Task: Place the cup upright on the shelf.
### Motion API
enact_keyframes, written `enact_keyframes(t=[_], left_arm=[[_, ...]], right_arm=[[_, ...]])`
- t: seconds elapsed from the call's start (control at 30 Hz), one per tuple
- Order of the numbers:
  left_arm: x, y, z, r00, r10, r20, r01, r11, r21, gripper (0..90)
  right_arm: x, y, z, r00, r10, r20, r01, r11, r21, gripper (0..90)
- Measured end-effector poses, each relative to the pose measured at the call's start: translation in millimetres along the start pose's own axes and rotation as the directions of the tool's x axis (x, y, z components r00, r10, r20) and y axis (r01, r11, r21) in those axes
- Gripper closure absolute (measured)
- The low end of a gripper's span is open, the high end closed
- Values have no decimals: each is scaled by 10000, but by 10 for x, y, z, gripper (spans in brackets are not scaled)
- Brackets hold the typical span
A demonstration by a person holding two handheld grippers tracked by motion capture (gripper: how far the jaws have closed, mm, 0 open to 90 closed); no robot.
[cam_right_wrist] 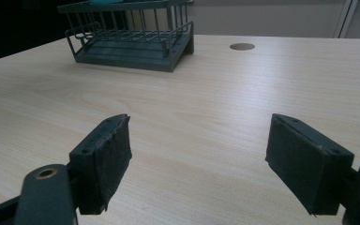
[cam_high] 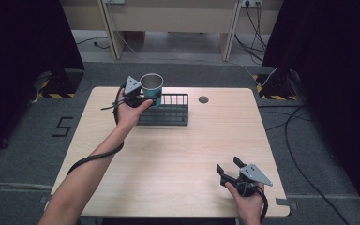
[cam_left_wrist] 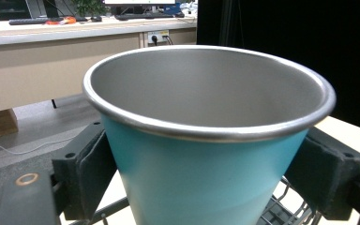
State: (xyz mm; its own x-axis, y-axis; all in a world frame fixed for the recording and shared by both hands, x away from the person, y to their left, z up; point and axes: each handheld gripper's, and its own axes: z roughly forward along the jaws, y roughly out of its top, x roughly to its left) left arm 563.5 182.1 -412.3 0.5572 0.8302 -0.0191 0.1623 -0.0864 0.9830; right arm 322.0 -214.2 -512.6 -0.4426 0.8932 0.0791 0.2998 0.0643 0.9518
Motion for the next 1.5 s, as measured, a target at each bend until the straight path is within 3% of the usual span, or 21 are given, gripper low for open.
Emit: enact_keyframes(t=[0.7,1.5], left_arm=[[-55,-171,169,9999,-118,-69,123,9974,703,151],[-54,-330,233,9992,-374,-103,383,9926,1150,149]], right_arm=[[-2,-1,-2,10000,5,-25,-5,10000,12,229],[0,-2,-4,10000,9,-35,-9,10000,6,229]])
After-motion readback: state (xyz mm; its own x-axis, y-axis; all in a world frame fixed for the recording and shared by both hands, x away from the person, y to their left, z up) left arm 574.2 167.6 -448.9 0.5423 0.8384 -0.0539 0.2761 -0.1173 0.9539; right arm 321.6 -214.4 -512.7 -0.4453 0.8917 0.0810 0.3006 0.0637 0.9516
